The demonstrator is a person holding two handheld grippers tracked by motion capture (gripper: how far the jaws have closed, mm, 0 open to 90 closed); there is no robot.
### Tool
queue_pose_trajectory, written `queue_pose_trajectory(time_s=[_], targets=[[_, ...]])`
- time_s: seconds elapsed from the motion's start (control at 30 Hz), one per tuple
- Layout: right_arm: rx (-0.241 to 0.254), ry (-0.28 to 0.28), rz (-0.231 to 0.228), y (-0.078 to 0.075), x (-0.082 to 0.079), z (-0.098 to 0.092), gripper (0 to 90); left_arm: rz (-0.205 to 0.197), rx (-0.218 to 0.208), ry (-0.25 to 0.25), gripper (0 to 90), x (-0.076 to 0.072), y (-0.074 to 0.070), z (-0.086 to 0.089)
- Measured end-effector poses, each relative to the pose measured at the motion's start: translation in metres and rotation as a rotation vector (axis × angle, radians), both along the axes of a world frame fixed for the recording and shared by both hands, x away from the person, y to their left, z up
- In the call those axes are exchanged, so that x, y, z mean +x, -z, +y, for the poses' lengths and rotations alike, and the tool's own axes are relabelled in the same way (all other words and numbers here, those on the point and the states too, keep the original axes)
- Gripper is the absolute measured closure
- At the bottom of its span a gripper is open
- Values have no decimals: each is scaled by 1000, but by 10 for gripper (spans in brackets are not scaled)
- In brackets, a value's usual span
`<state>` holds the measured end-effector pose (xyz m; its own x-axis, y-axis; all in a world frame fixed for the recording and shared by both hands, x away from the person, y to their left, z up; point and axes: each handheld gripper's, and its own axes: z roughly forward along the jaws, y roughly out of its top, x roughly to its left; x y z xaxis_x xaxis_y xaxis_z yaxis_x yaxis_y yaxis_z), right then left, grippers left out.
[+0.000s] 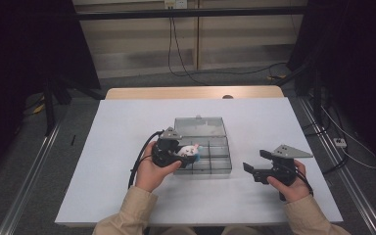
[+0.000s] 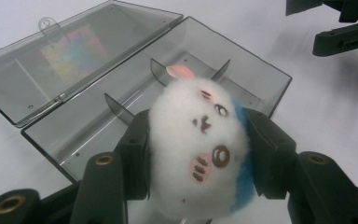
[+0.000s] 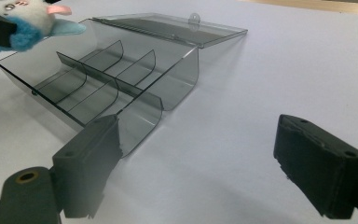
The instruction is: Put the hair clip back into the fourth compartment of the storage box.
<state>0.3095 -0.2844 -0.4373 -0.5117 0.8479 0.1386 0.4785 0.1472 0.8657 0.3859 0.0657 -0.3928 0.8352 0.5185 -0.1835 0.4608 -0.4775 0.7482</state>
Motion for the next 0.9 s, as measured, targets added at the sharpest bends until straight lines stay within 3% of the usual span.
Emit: queue_pose_trajectory(time_s=[0.33, 0.9], targets=[[-2, -1, 2, 0, 0, 0, 143, -10, 12, -24, 487, 3, 3, 2], [0, -1, 1, 1, 0, -1, 143, 11, 36, -35, 485, 6, 14, 4]])
